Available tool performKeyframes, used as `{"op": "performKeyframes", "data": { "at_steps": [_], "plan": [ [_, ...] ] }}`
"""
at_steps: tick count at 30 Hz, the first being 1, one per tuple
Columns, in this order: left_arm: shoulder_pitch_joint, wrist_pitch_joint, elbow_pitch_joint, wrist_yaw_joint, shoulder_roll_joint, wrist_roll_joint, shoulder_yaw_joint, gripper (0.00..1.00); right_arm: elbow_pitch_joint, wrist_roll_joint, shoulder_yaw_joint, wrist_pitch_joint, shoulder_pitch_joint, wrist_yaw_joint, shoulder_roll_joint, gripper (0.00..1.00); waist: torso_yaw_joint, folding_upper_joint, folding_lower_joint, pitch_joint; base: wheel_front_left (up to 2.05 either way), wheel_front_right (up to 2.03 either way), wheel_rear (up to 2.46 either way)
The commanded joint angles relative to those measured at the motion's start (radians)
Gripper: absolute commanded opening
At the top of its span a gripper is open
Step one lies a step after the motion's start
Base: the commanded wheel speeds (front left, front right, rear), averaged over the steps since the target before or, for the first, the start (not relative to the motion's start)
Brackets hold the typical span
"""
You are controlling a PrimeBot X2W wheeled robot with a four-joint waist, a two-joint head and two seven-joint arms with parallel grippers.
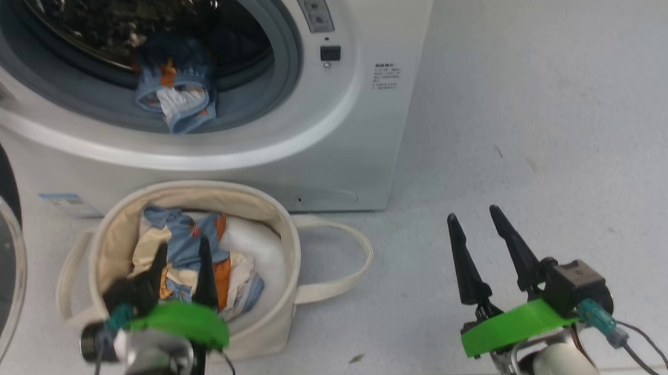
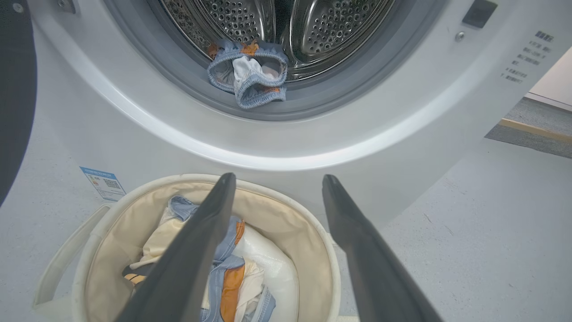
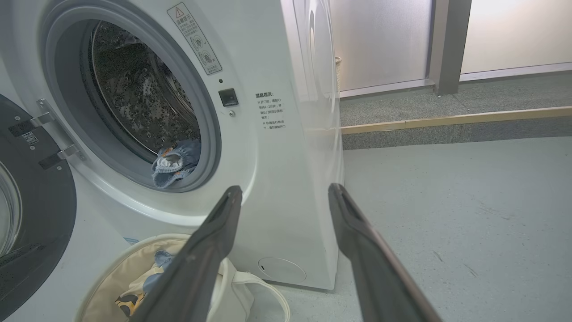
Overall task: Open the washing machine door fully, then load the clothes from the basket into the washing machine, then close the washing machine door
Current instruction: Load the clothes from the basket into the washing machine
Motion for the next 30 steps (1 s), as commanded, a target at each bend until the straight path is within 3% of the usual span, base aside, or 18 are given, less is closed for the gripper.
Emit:
{"op": "performKeyframes", "data": {
  "at_steps": [1,6,14,18,26,30],
  "plan": [
    [-0.076,-0.012,-0.009,-0.008,0.006,-0.023,0.034,1.0,-0.038,-0.008,0.021,-0.005,-0.042,0.0,0.002,1.0,-0.009,-0.0001,-0.0001,0.046,0.0,0.0,0.0],
    [-0.238,0.007,0.089,-0.04,0.005,-0.116,0.04,1.0,-0.052,-0.016,0.016,-0.005,-0.074,0.0,0.002,1.0,-0.025,-0.0001,-0.0001,0.13,0.0,0.0,0.0],
    [-0.513,0.055,0.249,-0.111,0.005,-0.384,0.082,1.0,-0.063,-0.029,0.013,-0.005,-0.118,0.0,0.002,1.0,-0.041,-0.0001,-0.0001,0.236,0.0,0.0,0.0],
    [-0.623,0.032,0.334,-0.087,0.019,-0.362,0.076,1.0,-0.07,-0.032,0.013,-0.005,-0.135,0.0,0.002,1.0,-0.049,-0.0001,-0.0001,0.273,0.0,0.0,0.0],
    [-0.784,0.003,0.501,0.003,0.062,-0.278,0.033,1.0,-0.083,-0.033,0.007,-0.005,-0.164,0.0,0.002,1.0,-0.057,-0.0001,-0.0001,0.336,0.0,0.0,0.0],
    [-0.835,0.01,0.573,-0.005,0.054,-0.311,0.055,1.0,-0.087,-0.028,0.007,-0.005,-0.174,0.0,0.002,1.0,-0.061,-0.0001,-0.0001,0.35,0.0,0.0,0.0]
  ]
}}
